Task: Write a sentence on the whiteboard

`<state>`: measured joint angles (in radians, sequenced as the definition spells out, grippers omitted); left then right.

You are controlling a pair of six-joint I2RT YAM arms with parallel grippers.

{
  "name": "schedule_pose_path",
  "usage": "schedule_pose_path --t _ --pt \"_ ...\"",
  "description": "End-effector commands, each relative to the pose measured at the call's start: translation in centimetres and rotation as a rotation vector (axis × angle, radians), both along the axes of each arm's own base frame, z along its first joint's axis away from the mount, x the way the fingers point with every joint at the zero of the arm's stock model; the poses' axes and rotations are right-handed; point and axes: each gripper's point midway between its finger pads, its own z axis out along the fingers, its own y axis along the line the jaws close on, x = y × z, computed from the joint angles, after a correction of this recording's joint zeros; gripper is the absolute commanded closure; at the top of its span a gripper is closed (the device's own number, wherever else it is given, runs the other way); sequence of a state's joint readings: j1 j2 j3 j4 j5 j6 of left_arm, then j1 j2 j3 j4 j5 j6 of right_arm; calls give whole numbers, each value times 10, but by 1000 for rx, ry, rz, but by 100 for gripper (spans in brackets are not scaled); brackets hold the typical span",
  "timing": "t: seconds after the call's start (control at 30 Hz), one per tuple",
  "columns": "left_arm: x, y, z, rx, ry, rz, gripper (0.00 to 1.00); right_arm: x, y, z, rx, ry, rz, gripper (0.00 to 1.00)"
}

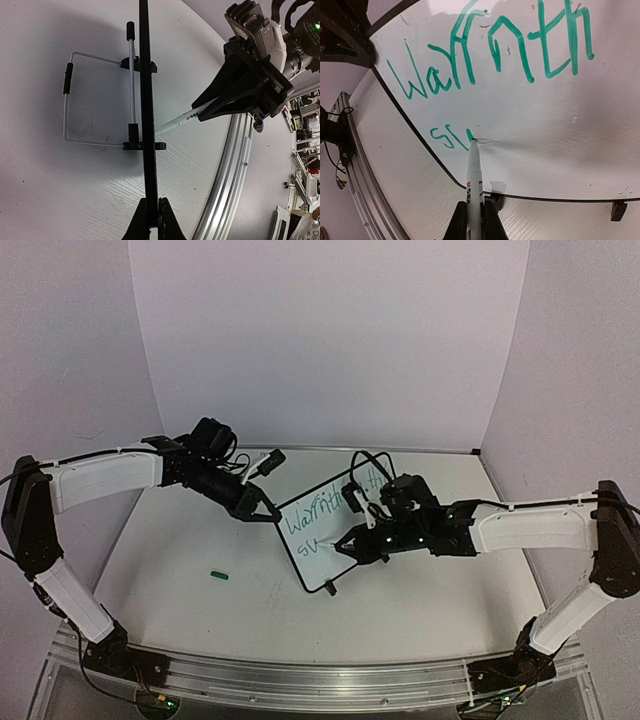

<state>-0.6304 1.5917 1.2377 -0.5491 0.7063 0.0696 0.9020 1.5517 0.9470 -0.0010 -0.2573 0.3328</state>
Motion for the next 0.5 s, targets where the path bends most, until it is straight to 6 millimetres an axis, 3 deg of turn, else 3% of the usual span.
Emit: schedule_pose_path --t 0.0,0.47 --pt "-27 -8 -22 56 71 -79 100 9 -5 3 -1 -30 -51 100" --pt "-27 -8 -20 56 65 -80 100 10 -14 14 -19 -53 -67 100"
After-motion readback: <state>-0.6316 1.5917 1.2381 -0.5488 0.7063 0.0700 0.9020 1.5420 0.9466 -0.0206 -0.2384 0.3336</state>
